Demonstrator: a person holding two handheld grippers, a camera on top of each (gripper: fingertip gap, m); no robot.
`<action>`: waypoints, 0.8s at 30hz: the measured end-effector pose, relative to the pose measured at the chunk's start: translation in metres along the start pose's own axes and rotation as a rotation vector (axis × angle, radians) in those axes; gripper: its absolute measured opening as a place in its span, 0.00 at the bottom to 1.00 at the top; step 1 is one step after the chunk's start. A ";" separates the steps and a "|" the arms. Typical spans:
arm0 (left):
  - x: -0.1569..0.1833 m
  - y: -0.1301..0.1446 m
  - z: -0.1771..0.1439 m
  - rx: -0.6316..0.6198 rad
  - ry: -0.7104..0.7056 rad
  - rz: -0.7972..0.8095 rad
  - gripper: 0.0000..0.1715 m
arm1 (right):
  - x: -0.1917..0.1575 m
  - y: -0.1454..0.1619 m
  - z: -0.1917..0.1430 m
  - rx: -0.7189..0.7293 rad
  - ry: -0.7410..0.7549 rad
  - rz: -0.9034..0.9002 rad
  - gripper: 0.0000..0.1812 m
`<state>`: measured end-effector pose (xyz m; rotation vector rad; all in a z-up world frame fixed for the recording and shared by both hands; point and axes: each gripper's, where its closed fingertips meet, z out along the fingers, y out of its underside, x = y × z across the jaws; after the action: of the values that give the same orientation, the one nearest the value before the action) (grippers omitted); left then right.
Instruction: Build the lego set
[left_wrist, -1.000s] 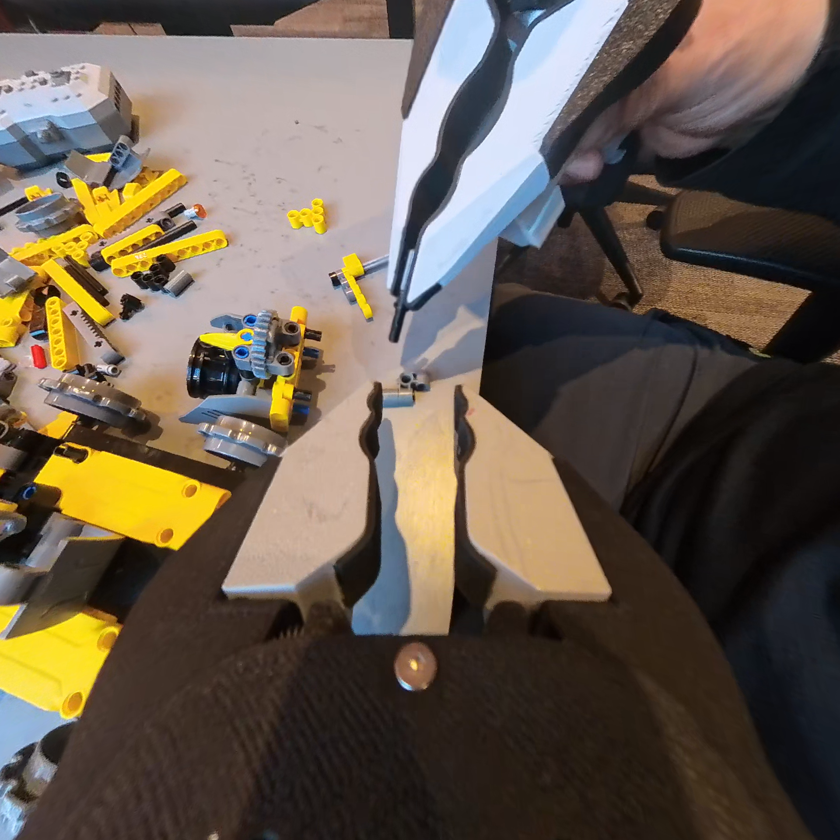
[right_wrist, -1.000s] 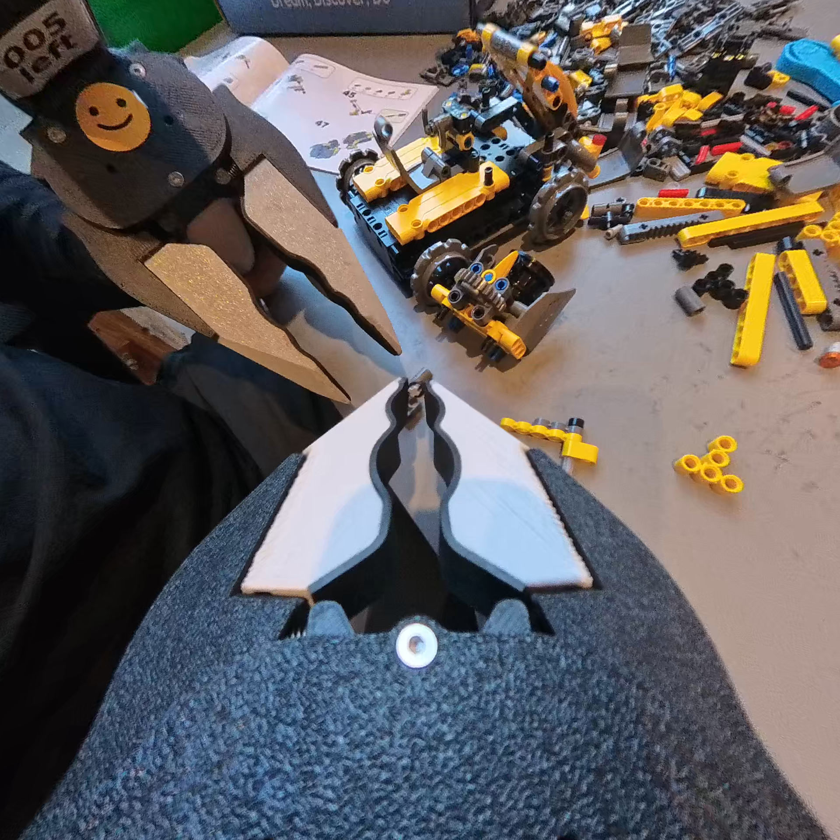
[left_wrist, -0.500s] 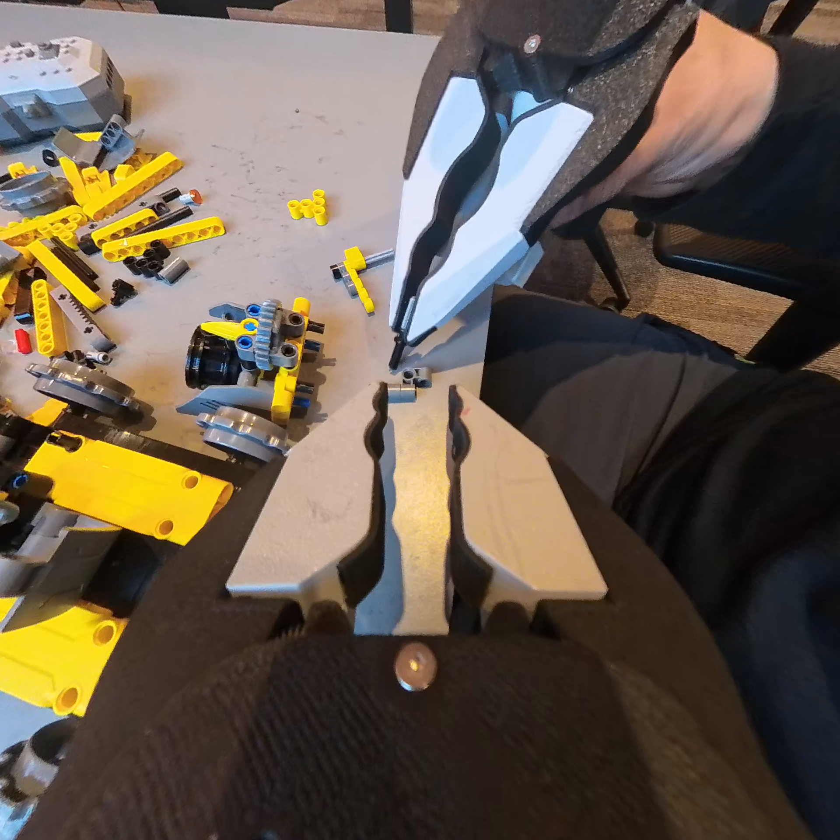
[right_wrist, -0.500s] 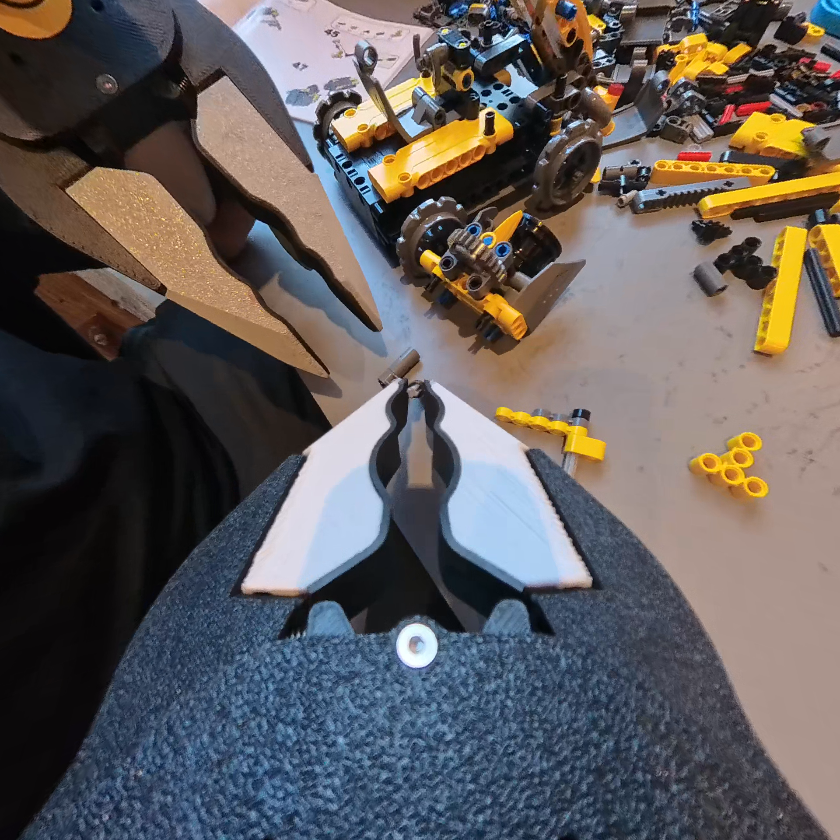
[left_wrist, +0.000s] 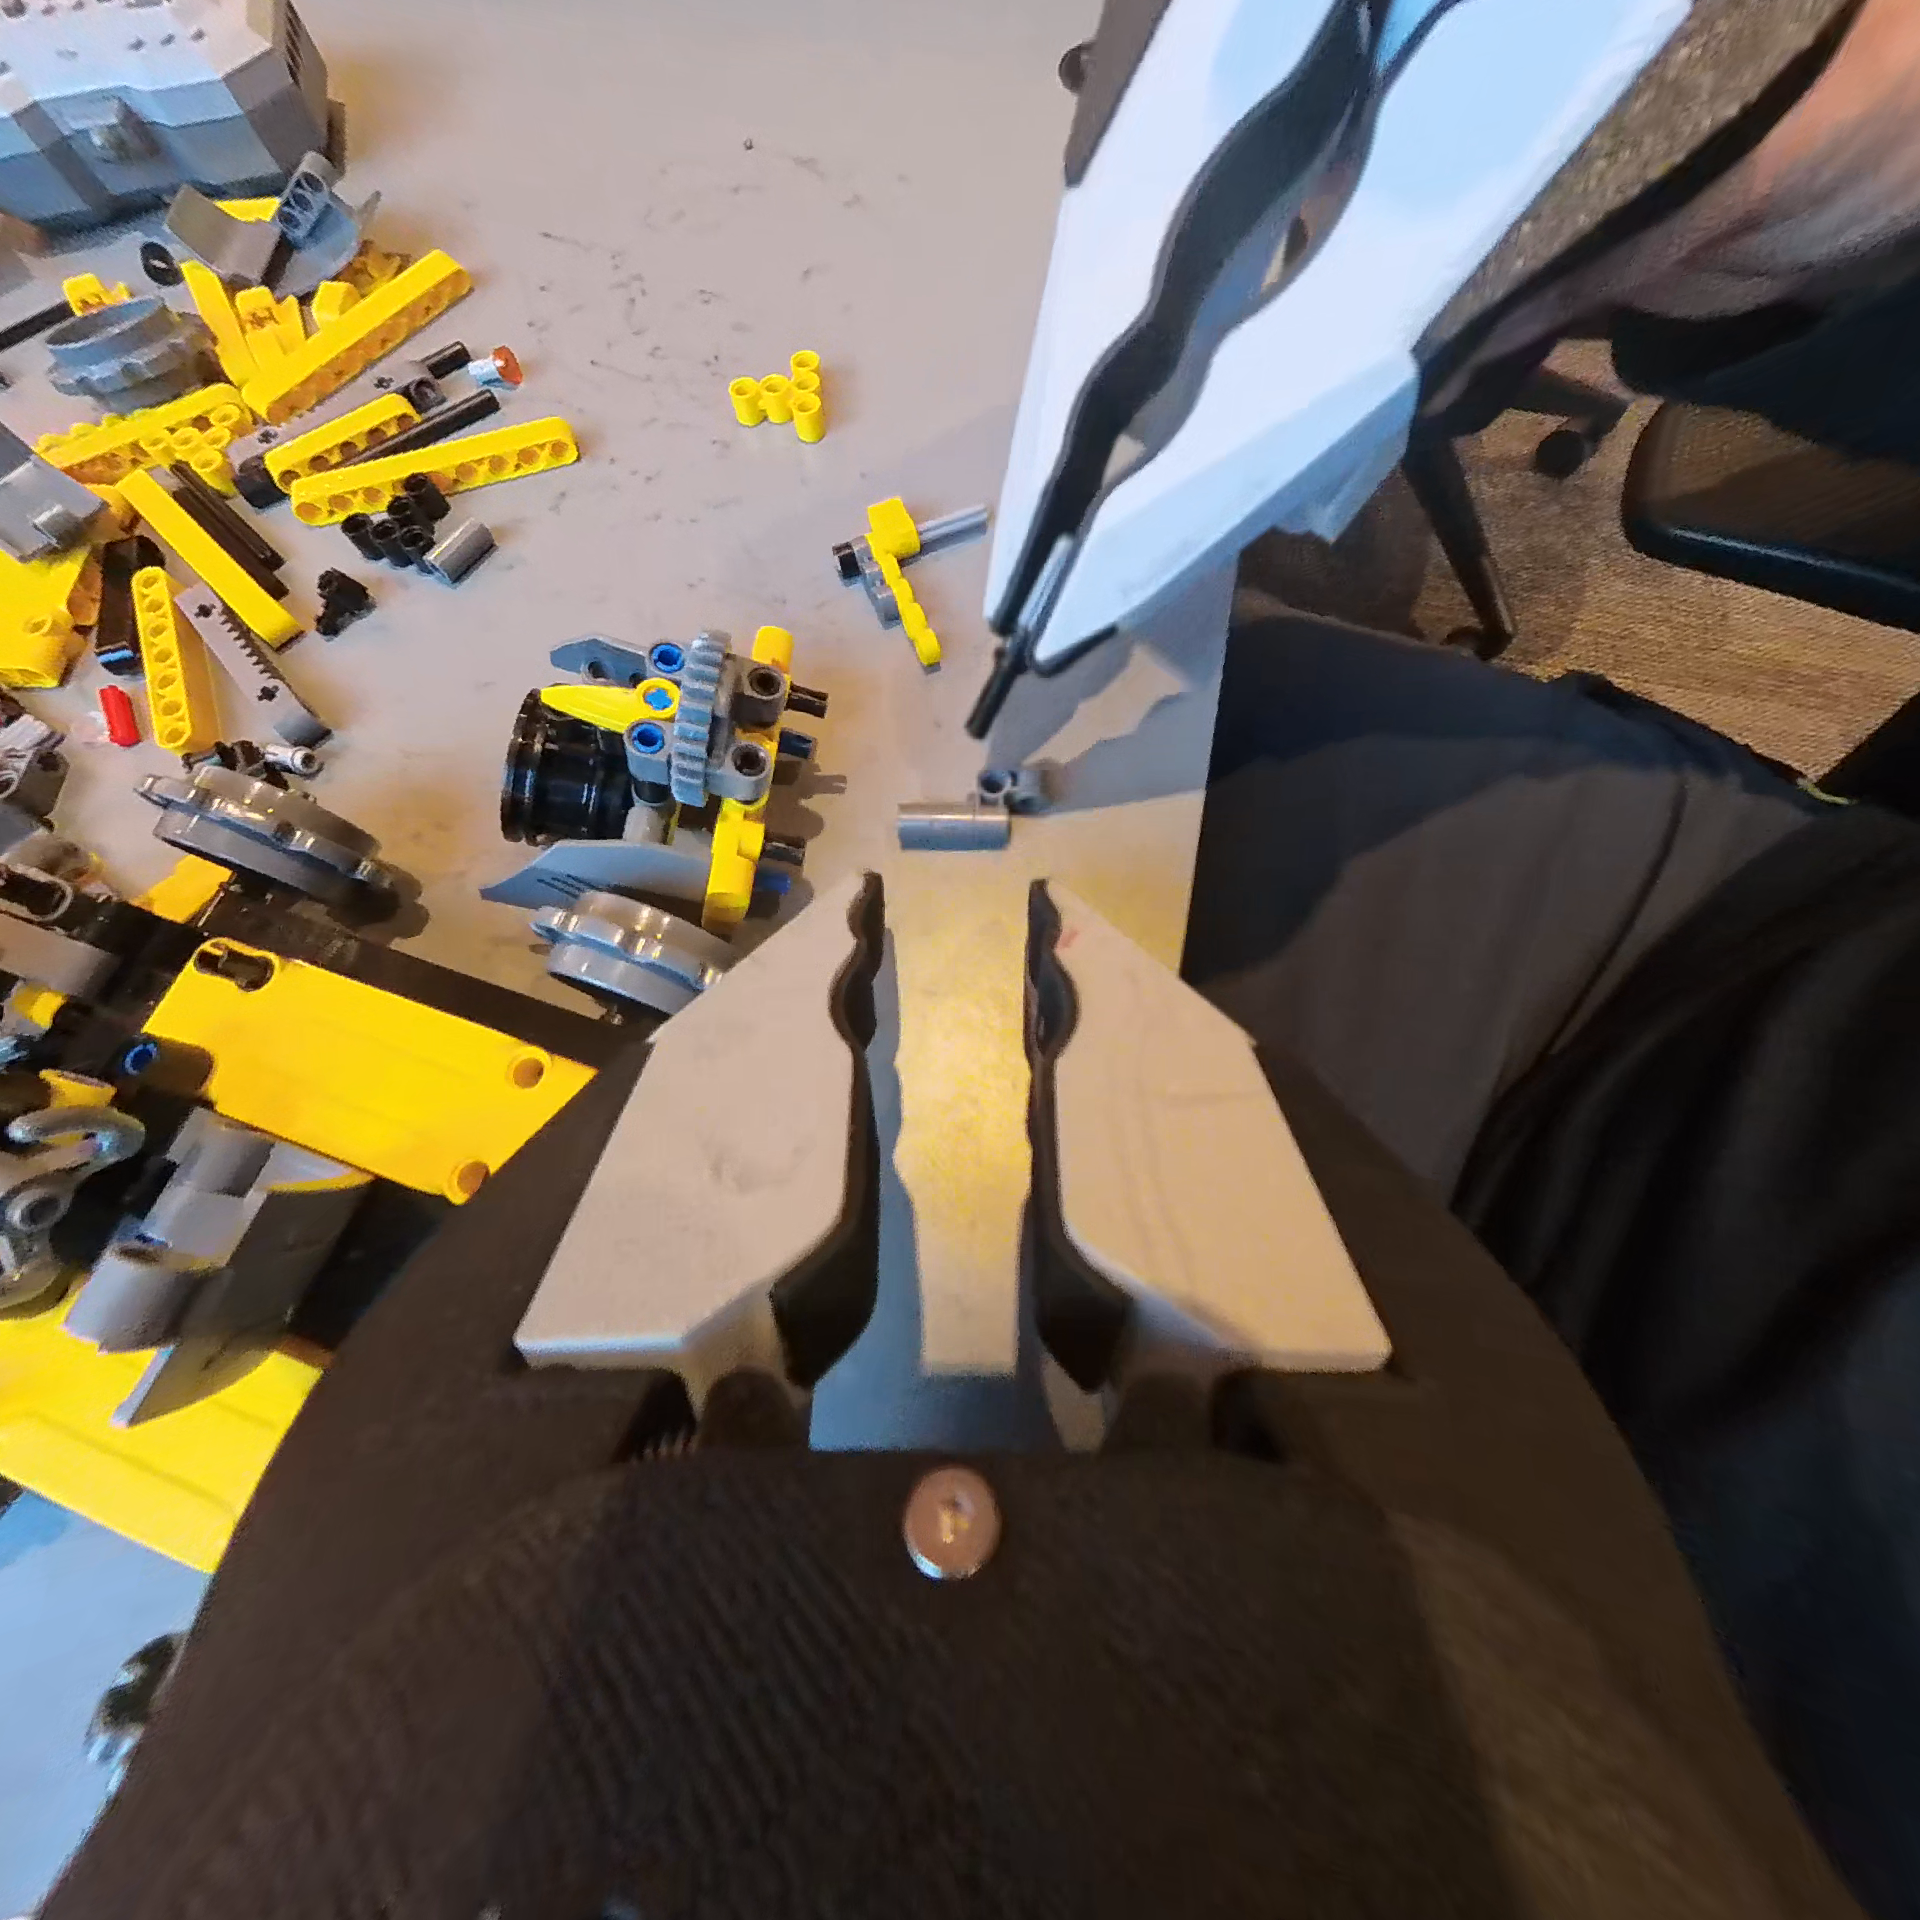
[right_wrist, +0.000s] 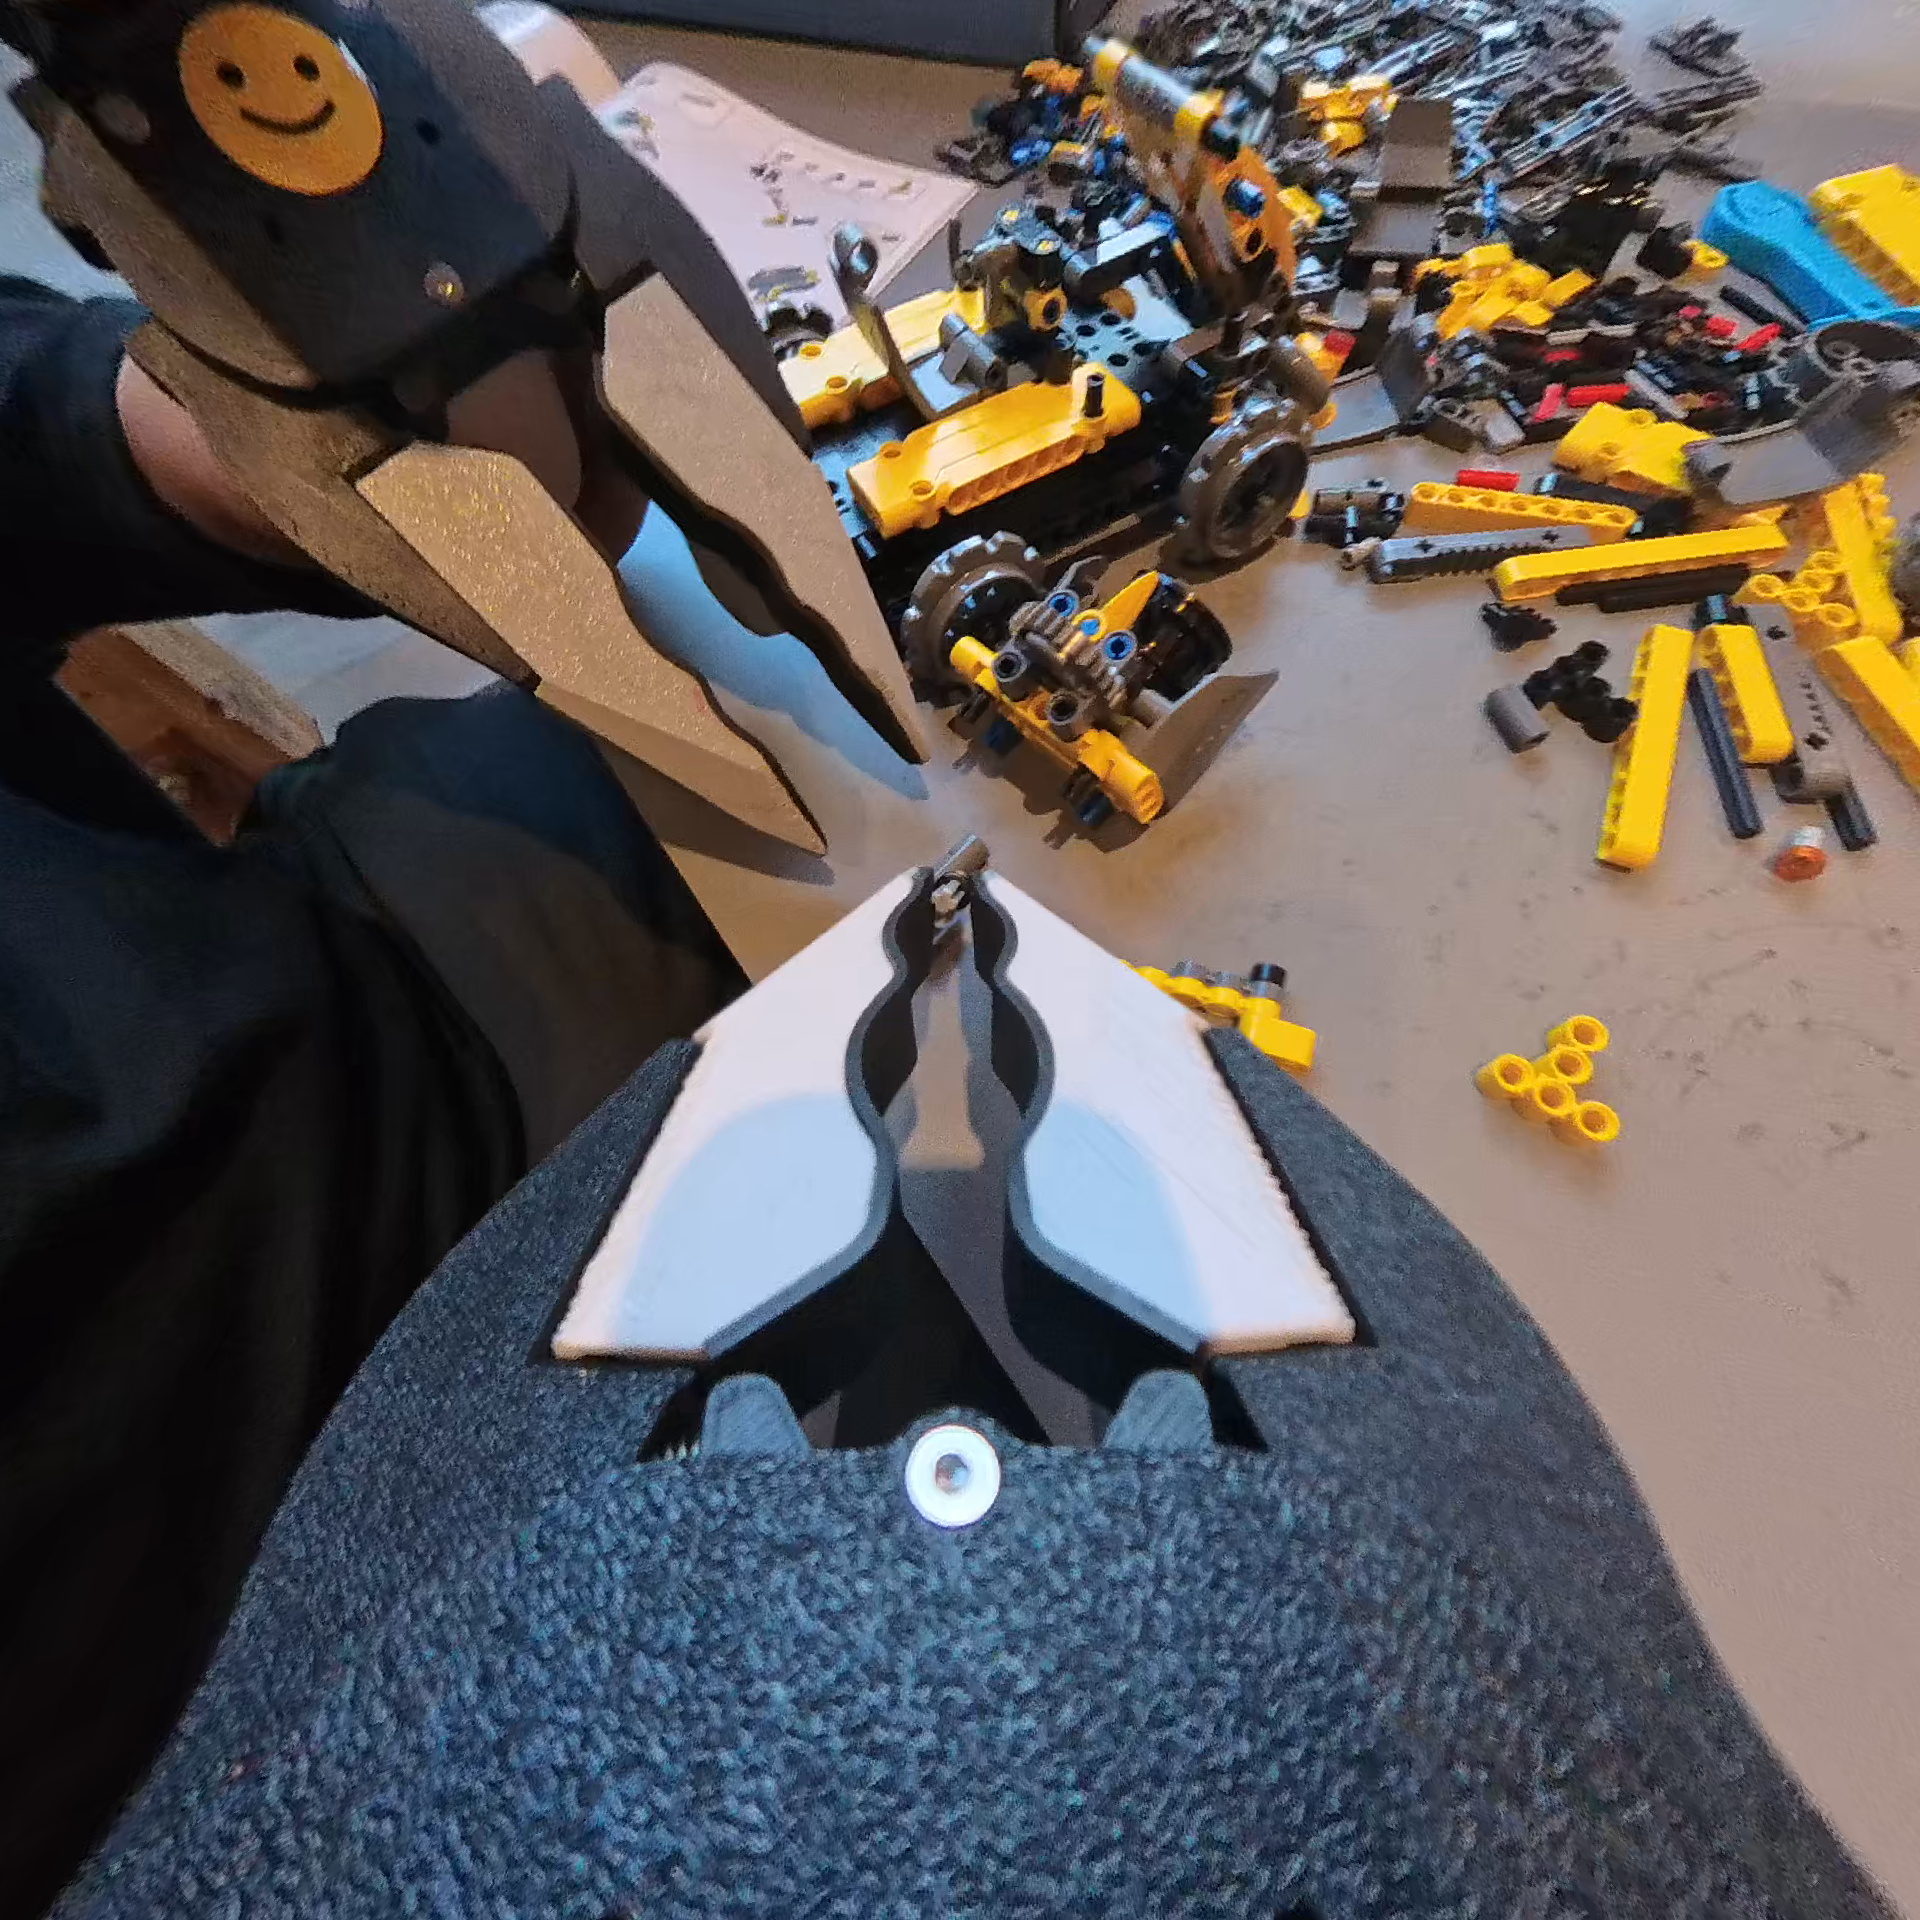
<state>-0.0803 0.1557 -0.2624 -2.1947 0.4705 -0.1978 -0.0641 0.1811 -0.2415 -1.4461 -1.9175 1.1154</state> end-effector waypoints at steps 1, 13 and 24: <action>0.000 0.000 0.000 0.000 0.001 0.002 0.16 | 0.001 -0.002 -0.002 0.012 0.003 0.008 0.03; 0.003 -0.004 -0.002 0.032 0.023 0.041 0.17 | -0.002 -0.004 0.002 -0.023 -0.003 0.034 0.03; -0.005 0.006 0.005 -0.050 0.043 0.118 0.23 | -0.008 0.003 0.003 -0.142 -0.039 -0.055 0.03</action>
<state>-0.0851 0.1583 -0.2705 -2.2067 0.6334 -0.1715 -0.0620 0.1726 -0.2454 -1.4456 -2.0871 1.0076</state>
